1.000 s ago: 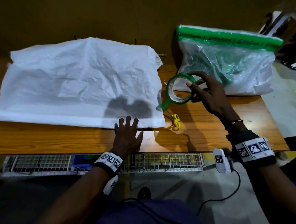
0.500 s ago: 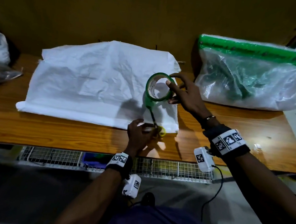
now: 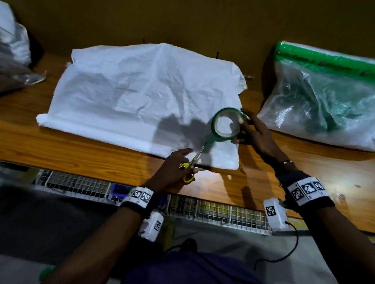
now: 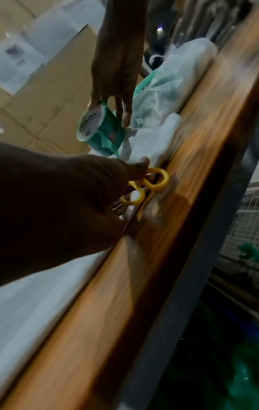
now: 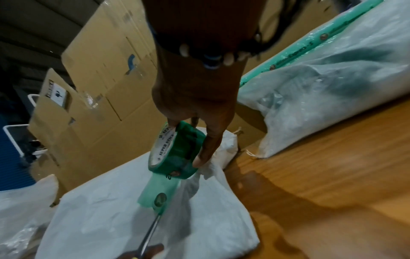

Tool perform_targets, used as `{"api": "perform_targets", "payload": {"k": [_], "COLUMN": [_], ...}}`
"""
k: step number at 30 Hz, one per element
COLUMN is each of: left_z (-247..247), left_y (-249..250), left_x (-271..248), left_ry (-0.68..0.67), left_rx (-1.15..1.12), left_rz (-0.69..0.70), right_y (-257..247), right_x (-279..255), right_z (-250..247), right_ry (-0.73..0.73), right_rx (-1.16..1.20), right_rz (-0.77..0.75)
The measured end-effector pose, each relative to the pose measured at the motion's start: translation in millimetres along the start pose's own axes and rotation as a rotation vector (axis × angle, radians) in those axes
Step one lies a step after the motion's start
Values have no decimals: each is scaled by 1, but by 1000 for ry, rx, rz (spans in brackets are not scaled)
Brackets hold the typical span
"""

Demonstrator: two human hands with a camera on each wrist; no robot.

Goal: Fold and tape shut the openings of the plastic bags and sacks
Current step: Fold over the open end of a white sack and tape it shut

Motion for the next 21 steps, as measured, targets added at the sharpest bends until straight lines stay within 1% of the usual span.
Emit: {"api": "perform_targets", "payload": {"k": [1, 3, 5, 7, 13, 15, 17, 21], "left_z": [-8, -22, -38, -52, -68, -69, -71, -76], "left_y": [-4, -8, -11, -14, -29, -29, -29, -27], "left_x": [-1, 1, 5, 6, 11, 14, 17, 19], "left_ry": [-29, -88, -113, -134, -261, -294, -324, -399], "left_rx": [30, 94, 129, 162, 194, 205, 220, 216], "left_rz": [20, 108, 182, 234, 258, 295, 310, 338], "right_y": [11, 27, 37, 39, 44, 48, 58, 75], "right_x": [-6, -20, -35, -45, -76, -86, -91, -91], "right_z": [1, 5, 13, 25, 66, 80, 92, 103], "right_ry": [-28, -65, -67, -57, 70, 120, 174, 246], "right_rx": [15, 54, 119, 171, 285, 289, 300, 417], "right_rz": [13, 27, 38, 15, -28, -26, 12, 122]}}
Point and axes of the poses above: each hand's wrist, its own x-axis towards the middle knuckle, its own z-axis out of the palm, y = z × x, the point moved 7 cm from there along x, towards the middle knuckle, and after that the axes turned 7 degrees about y, right-handed, at the moved point
